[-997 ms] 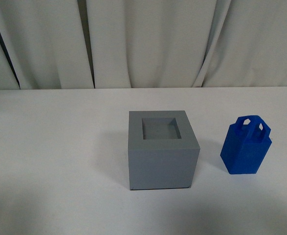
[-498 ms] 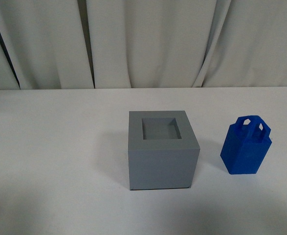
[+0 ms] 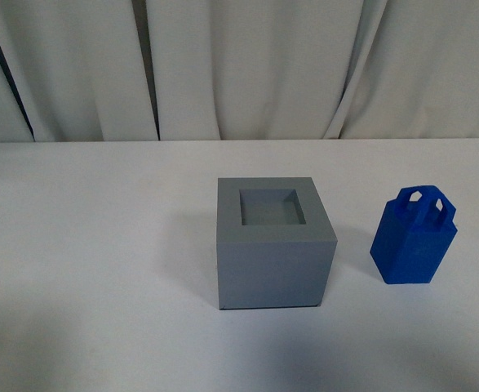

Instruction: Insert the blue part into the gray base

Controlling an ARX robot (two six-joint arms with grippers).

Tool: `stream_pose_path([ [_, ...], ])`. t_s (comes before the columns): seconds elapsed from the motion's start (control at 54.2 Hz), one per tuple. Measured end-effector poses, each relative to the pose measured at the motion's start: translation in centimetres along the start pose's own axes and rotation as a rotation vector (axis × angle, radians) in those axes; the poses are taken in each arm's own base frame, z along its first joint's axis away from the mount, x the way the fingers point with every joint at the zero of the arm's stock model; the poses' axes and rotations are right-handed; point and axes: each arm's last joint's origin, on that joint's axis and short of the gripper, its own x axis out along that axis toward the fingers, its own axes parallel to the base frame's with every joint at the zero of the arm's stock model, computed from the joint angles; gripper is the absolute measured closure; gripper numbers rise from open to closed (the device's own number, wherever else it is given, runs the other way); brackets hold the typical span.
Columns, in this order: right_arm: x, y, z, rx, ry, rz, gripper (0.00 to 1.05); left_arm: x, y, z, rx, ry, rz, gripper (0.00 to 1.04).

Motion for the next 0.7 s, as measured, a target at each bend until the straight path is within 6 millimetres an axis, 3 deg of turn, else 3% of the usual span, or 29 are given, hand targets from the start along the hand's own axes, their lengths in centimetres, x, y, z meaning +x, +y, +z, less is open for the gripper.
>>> stream_pose_path([
  [0.148, 0.8, -0.8, 1.9, -0.04, 0.003, -0.018, 0.07, 0.0, 0.0, 0.0, 0.0, 0.0, -0.001, 0.06],
  [0.314, 3.3, -2.5, 4.9, -0.059, 0.035, 0.011, 0.07, 0.0, 0.0, 0.0, 0.0, 0.0, -0.001, 0.06],
  [0.535, 8.0, -4.4, 11.7, -0.15, 0.134, 0.139, 0.07, 0.0, 0.0, 0.0, 0.0, 0.0, -0.001, 0.06],
  [0.702, 10.3, -5.0, 15.4, -0.281, 0.21, 0.218, 0.07, 0.0, 0.0, 0.0, 0.0, 0.0, -0.001, 0.06],
])
